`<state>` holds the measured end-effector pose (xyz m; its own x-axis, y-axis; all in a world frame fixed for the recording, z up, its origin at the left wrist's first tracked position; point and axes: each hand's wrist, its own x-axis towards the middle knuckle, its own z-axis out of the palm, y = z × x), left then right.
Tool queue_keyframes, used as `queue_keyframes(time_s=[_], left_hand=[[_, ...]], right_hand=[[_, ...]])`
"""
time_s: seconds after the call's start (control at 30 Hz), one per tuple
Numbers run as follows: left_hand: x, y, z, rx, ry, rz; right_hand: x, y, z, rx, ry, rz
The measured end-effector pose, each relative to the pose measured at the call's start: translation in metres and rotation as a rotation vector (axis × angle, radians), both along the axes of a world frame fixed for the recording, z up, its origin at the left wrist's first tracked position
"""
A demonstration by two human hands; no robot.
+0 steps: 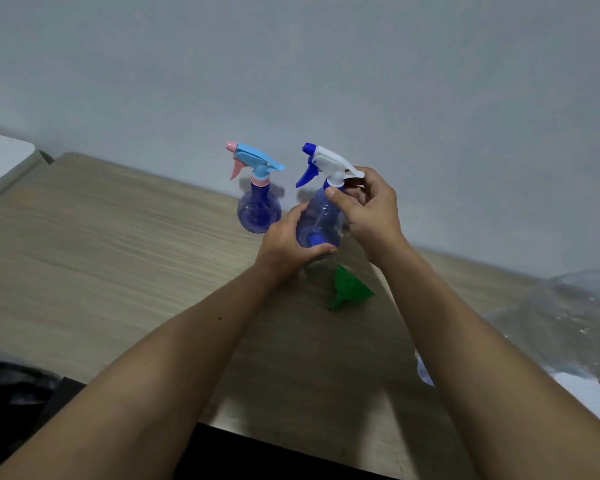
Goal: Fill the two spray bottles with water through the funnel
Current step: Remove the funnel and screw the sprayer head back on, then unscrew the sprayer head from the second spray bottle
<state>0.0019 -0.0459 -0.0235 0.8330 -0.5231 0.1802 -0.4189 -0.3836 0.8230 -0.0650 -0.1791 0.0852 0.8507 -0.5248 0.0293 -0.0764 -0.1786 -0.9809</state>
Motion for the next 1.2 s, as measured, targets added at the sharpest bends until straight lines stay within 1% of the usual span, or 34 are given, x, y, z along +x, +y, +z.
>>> queue_keyframes(time_s=[0.13, 0.23, 0.37, 0.47, 0.53, 0.63, 0.73, 0.87, 0.93, 1.07, 1.13, 1.2], left_hand=[[-0.002, 0.000, 0.001, 0.022, -0.010, -0.002], [-0.006, 0.003, 0.005, 0.002, 0.017, 0.006], [-0.012, 0.028, -0.002, -0.043, -0.022, 0.019], [-0.009, 0.054, -0.012, -0.087, -0.046, 0.061], [-0.007, 0.069, -0.011, -0.103, 0.018, 0.111], [0.000, 0.083, -0.009, -0.129, 0.129, 0.187], [0.010, 0.094, -0.011, -0.134, 0.133, 0.251], [0.026, 0.099, -0.012, -0.112, 0.080, 0.294], [0.033, 0.097, -0.011, -0.090, 0.053, 0.301], [0.046, 0.089, -0.012, -0.077, 0.056, 0.283], [0.053, 0.085, -0.013, -0.055, 0.081, 0.232], [0.058, 0.084, -0.017, -0.046, 0.078, 0.186]], right_hand=[[0.001, -0.001, 0.000, -0.013, -0.005, -0.019], [-0.001, 0.000, -0.003, -0.036, -0.021, -0.039], [-0.010, 0.007, -0.009, 0.019, -0.057, -0.101], [-0.029, 0.020, -0.018, 0.086, -0.111, -0.206], [-0.044, 0.031, -0.028, 0.123, -0.135, -0.259], [-0.056, 0.049, -0.047, 0.148, -0.093, -0.244], [-0.054, 0.067, -0.056, 0.000, -0.064, -0.173], [-0.032, 0.080, -0.053, -0.341, -0.140, -0.085], [-0.017, 0.084, -0.053, -0.446, -0.170, -0.064], [0.014, 0.093, -0.059, -0.458, -0.152, -0.015], [0.029, 0.097, -0.062, -0.421, -0.127, -0.006], [0.044, 0.099, -0.061, -0.327, -0.074, -0.004]])
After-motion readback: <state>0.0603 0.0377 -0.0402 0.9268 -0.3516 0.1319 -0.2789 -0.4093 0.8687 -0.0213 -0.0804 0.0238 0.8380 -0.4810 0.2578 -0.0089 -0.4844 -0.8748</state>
